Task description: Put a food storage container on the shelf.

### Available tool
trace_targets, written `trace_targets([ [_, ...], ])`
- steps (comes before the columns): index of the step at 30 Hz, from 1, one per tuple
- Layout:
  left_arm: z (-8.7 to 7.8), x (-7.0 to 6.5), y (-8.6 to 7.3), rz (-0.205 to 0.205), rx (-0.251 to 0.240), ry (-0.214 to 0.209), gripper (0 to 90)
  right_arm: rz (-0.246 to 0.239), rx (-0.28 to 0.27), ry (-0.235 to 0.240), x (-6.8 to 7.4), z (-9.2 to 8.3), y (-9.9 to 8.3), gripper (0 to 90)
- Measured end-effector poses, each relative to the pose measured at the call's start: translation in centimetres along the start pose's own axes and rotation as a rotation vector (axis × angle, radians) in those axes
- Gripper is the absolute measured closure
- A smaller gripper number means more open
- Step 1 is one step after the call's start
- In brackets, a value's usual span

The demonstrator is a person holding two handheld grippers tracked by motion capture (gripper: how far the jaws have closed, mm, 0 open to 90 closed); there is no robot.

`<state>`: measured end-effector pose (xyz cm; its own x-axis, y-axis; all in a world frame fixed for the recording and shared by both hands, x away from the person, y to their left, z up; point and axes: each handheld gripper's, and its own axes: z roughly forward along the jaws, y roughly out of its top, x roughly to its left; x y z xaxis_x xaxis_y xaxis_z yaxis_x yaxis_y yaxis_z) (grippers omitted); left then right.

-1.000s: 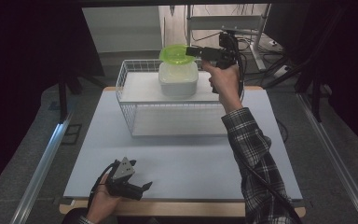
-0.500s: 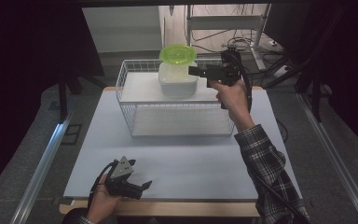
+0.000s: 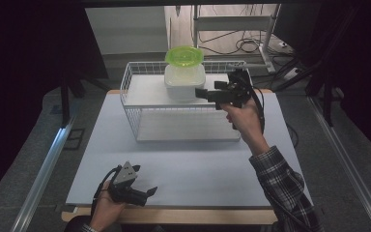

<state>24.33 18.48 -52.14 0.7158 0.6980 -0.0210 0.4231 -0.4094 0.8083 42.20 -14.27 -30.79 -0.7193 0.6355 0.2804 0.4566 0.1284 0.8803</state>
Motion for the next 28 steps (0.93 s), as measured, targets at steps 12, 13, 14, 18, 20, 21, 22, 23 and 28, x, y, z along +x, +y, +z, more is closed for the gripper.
trace_targets([
  [12, 0.0, 0.0, -0.1, 0.003, 0.0, 0.005, 2.0, -0.106, 0.118, -0.022, 0.3, -0.9, -10.8, 3.9],
  [13, 0.1, 0.0, -0.1, 0.004, 0.001, 0.005, 2.0, -0.105, 0.133, -0.024, 0.1, -1.0, -11.9, 3.6],
  [14, 0.1, -0.1, -0.1, 0.001, 0.001, 0.005, 2.0, -0.112, 0.141, -0.03, -0.1, -1.0, -12.9, 3.5],
  [18, 0.1, -0.1, -0.1, 0.002, 0.004, 0.004, 2.0, -0.123, 0.174, -0.06, -0.7, -1.7, -16.4, 3.5],
  [20, 0.1, -0.1, -0.1, 0.004, 0.007, 0.005, 2.0, -0.133, 0.193, -0.071, -0.9, -2.1, -18.0, 3.5],
  [21, 0.1, -0.1, -0.1, 0.004, 0.007, 0.005, 1.9, -0.143, 0.204, -0.084, -1.0, -2.3, -19.0, 3.4],
  [22, 0.1, 0.0, -0.1, 0.003, 0.007, 0.005, 2.0, -0.146, 0.221, -0.087, -1.1, -2.3, -19.6, 3.4],
  [23, 0.2, 0.0, -0.2, 0.003, 0.009, 0.004, 2.0, -0.149, 0.255, -0.099, -1.3, -2.4, -20.5, 3.3],
  [28, 0.2, -0.1, -0.1, 0.007, 0.011, 0.004, 2.0, -0.164, 0.336, -0.139, -1.9, -2.3, -22.5, 3.5],
])
